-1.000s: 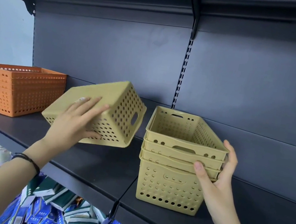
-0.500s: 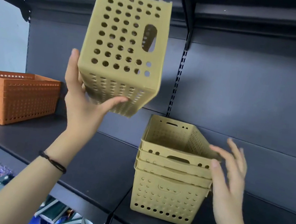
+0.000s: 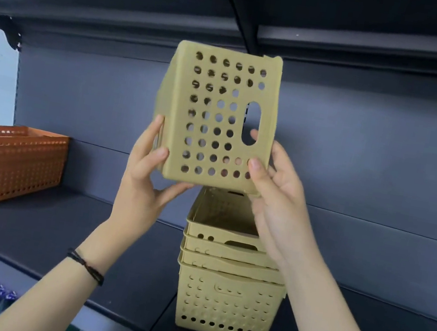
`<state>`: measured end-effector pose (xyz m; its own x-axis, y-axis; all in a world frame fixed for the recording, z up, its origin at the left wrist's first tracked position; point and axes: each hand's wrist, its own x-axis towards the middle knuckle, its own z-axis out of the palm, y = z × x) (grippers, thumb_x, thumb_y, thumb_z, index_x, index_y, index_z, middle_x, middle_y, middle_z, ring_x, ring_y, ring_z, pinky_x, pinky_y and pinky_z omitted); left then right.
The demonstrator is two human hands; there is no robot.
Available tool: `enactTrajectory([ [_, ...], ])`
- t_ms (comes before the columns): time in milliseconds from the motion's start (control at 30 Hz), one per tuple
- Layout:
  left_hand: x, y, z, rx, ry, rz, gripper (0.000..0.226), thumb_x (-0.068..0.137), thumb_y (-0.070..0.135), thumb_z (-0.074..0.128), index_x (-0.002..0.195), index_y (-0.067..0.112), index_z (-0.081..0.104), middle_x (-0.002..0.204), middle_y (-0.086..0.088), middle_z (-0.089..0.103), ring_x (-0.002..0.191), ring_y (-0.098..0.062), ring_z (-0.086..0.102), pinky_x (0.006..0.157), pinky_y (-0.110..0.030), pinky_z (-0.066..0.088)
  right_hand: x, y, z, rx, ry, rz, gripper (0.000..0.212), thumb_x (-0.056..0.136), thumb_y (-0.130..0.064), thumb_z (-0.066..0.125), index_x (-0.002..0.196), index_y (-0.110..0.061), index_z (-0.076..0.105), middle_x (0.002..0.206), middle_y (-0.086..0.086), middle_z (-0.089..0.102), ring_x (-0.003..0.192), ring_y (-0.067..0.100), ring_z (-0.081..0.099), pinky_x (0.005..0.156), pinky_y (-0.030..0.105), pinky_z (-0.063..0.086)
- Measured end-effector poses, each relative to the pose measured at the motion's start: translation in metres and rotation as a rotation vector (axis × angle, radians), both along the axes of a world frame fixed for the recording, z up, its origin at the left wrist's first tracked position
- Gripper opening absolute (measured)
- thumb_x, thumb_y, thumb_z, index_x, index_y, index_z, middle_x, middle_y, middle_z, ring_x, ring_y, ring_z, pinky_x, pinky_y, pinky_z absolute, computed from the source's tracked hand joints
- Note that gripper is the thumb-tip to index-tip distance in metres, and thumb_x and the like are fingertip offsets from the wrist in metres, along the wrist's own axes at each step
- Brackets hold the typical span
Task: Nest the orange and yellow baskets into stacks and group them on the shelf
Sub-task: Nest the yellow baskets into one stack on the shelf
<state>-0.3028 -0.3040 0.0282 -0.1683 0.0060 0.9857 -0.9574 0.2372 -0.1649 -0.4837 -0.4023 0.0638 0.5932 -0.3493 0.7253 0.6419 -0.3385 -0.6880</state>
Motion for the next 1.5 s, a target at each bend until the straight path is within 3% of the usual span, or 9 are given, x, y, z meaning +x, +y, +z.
enactTrajectory([
  [133,-0.009,0.014,0.002,0.170,0.118,-0.135,0.045,0.095,0.049,0.045,0.136,0.041,0.031,0.154,-0.031,0.009,0.147,-0.028,0.017,0.112,-0.060,0.026,-0.006,-0.009,0.011,-0.160,-0.047,-0.099,0.039,0.098,-0.001,0.044,0.131,-0.020,0.053,0.115,-0.006,0.072,0.106,0.008,0.067,0.086,0.022,0.052],
  [300,-0.026,0.039,0.023,0.118,0.556,-0.216,0.071,0.083,0.054,0.057,0.140,0.048,0.015,0.157,0.016,0.012,0.145,-0.005,0.021,0.117,-0.050,0.023,-0.009,-0.021,0.004,-0.329,0.054,-0.319,0.041,0.096,-0.006,0.051,0.131,-0.028,0.056,0.118,-0.011,0.069,0.098,0.001,0.068,0.091,0.025,0.052],
  [433,-0.030,0.044,0.033,0.379,0.670,-0.175,0.090,0.074,0.046,0.076,0.147,0.045,0.023,0.148,0.018,0.043,0.131,0.004,0.044,0.108,-0.038,0.041,-0.007,-0.027,-0.008,-0.517,0.149,-0.526,0.043,0.091,-0.027,0.055,0.109,-0.065,0.054,0.104,-0.028,0.062,0.113,0.012,0.056,0.106,0.049,0.038],
  [567,-0.045,0.026,0.021,0.387,0.699,-0.212,0.075,0.076,0.028,0.073,0.144,0.028,0.042,0.117,0.012,0.070,0.105,-0.002,0.066,0.089,-0.030,0.056,-0.009,-0.034,-0.008,-0.566,0.002,-0.664,0.036,0.087,-0.022,0.056,0.115,-0.042,0.066,0.107,-0.029,0.061,0.113,-0.001,0.047,0.103,0.052,0.036],
  [700,-0.064,0.004,0.010,0.241,0.762,-0.337,0.064,0.084,0.017,0.069,0.143,0.019,0.044,0.114,0.004,0.072,0.105,-0.008,0.067,0.084,-0.022,0.055,-0.006,-0.033,-0.015,-0.271,-0.065,-0.675,0.051,0.089,-0.029,0.064,0.131,-0.049,0.047,0.147,-0.016,0.033,0.139,0.004,0.029,0.115,0.043,0.030],
  [800,-0.075,-0.006,0.001,0.197,0.836,-0.495,0.049,0.084,0.017,0.065,0.132,0.013,0.055,0.108,0.003,0.074,0.099,-0.009,0.069,0.079,-0.021,0.054,-0.009,-0.034,-0.017,0.038,-0.009,-0.426,0.081,0.075,-0.057,0.066,0.142,-0.055,0.020,0.150,-0.020,0.033,0.136,0.001,0.039,0.110,0.042,0.039],
  [1067,-0.069,-0.010,-0.014,0.284,0.806,-0.437,0.060,0.081,0.037,0.068,0.138,0.028,0.048,0.132,0.008,0.062,0.123,-0.013,0.058,0.099,-0.043,0.050,-0.027,-0.043,-0.024,0.035,0.003,-0.409,0.069,0.079,-0.054,0.054,0.142,-0.045,0.029,0.120,-0.024,0.061,0.110,-0.006,0.061,0.096,0.033,0.052],
  [1267,-0.058,-0.015,-0.010,0.404,0.815,-0.355,0.059,0.081,0.034,0.072,0.129,0.032,0.039,0.136,0.020,0.044,0.122,-0.010,0.056,0.094,-0.031,0.052,-0.018,-0.061,-0.023,-0.040,0.056,-0.410,0.074,0.080,-0.052,0.057,0.145,-0.040,0.025,0.127,-0.022,0.057,0.114,-0.007,0.057,0.101,0.036,0.049],
  [1500,-0.046,-0.013,-0.033,0.440,0.810,-0.358,0.067,0.067,0.045,0.076,0.123,0.040,0.038,0.136,0.015,0.046,0.112,-0.016,0.063,0.098,-0.045,0.049,-0.024,-0.071,-0.048,-0.058,0.101,-0.393,0.065,0.077,-0.053,0.066,0.133,-0.049,0.034,0.132,-0.015,0.059,0.117,-0.004,0.056,0.101,0.039,0.048],
])
